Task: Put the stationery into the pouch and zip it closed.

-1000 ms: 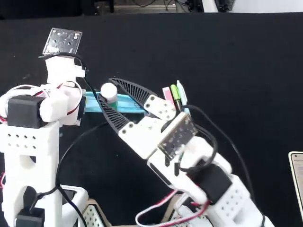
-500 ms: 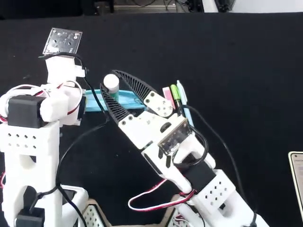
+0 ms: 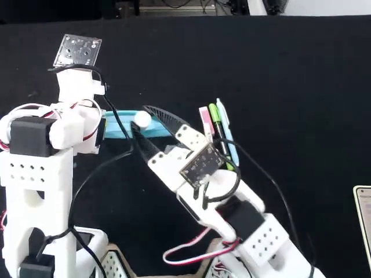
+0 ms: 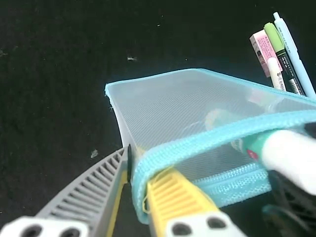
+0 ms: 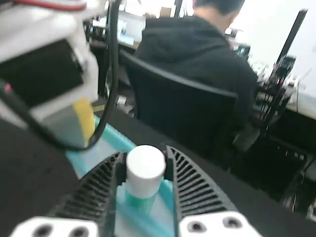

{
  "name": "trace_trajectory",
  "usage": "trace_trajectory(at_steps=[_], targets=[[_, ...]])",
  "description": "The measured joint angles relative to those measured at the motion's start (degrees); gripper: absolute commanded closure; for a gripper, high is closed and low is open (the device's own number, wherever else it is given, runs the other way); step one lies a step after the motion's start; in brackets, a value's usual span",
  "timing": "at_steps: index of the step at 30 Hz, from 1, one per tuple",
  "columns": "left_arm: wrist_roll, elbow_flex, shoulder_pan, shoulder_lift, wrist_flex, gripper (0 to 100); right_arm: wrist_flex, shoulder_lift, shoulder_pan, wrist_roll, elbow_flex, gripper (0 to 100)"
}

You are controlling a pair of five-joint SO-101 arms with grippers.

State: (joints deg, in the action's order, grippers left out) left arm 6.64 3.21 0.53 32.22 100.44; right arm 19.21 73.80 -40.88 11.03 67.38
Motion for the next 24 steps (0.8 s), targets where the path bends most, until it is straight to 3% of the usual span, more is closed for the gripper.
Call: trace_trajectory(at_steps=[5,10,16,24], targets=[[0.0,0.0,0.1,0.0,0.0,97,17.7,2.4,-3.1,-0.1,-6.3,82.8],[-0.1,0.0,0.0,0.0,0.0,97,23.1,3.2,-1.3,0.0,-13.2,82.8],[-0.2,0.0,-0.1,0.0,0.0,97,32.1,3.8,11.3,-0.1,-21.9,82.8],[-0.2,-1.5,-0.2,0.1,0.0,97,39.5,-5.3,30.6,0.0,-19.8,82.8]])
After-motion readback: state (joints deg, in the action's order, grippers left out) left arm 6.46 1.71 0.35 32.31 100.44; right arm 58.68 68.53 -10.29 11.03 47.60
